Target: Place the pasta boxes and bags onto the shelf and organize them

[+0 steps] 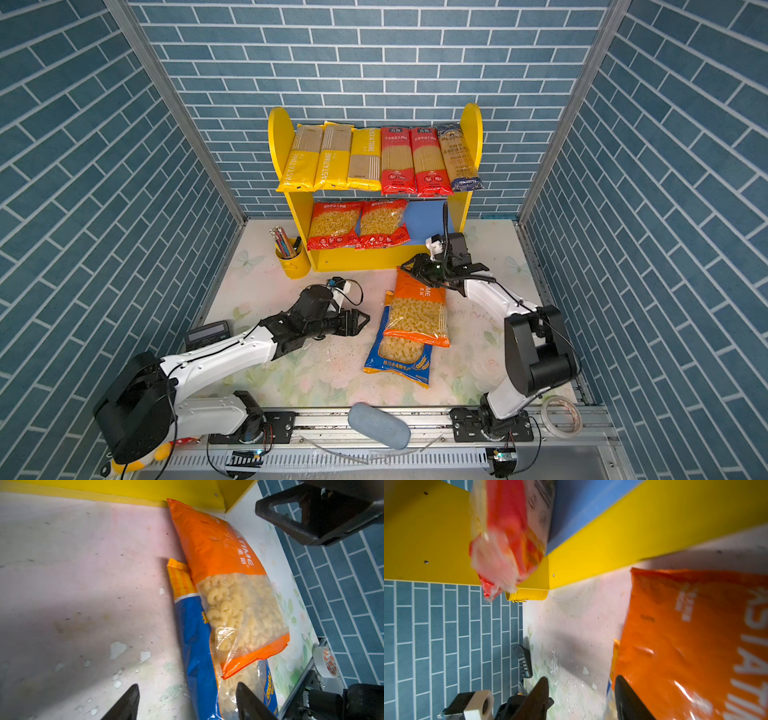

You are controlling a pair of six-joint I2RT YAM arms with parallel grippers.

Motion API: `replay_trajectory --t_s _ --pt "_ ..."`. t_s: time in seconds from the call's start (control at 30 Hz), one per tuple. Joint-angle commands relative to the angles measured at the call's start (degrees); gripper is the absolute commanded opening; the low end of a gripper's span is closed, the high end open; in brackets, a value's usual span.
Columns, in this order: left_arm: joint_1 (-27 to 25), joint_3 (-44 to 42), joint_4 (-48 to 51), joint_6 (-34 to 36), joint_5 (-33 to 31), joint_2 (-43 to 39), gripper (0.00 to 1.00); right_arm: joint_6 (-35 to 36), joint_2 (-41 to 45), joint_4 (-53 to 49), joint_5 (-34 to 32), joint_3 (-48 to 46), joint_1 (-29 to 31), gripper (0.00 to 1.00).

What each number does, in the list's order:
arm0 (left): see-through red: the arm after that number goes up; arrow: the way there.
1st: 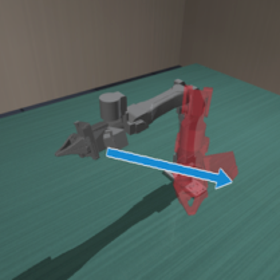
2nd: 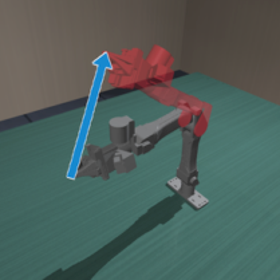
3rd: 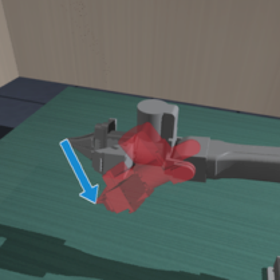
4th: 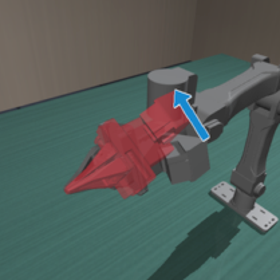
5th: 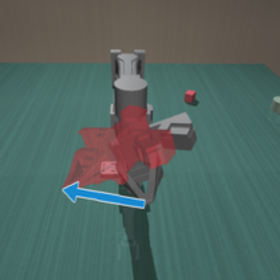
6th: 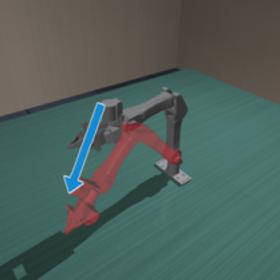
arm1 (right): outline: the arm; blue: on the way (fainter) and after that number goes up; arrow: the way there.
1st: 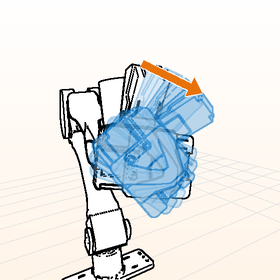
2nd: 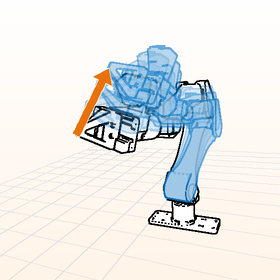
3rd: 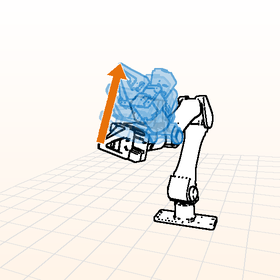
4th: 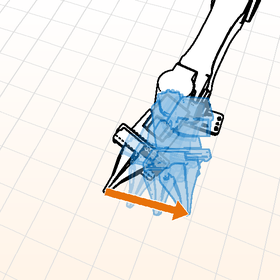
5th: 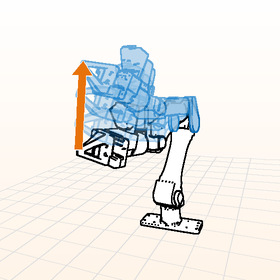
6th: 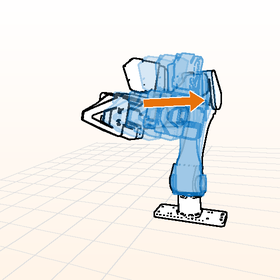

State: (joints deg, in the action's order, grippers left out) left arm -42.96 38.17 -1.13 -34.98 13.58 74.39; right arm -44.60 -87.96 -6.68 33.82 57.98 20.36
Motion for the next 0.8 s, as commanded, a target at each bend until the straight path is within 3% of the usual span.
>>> replay_trajectory --t_s 0.0,0.23,0.43,0.77 --pt "-1.8 3.5 -2.6 -1.2 1.7 3.8 0.74 5.2 7.8 -6.7 -7.3 -6.6 -0.4 0.53" --pt "-2.1 9.8 -4.7 -2.7 5.3 12.5 0.73 9.8 20.3 -17.7 -17.3 -15.7 -5.5 0.61" --pt "-2.6 16.6 -4.0 -1.7 6.4 20.5 0.73 8.5 19.3 -13.5 -12.3 -19.5 -8.9 0.65" --pt "-3.2 24.7 -2.7 -0.7 7.2 30.1 0.69 5.4 12.9 -3.5 -9.4 -21.7 -9.4 0.63"
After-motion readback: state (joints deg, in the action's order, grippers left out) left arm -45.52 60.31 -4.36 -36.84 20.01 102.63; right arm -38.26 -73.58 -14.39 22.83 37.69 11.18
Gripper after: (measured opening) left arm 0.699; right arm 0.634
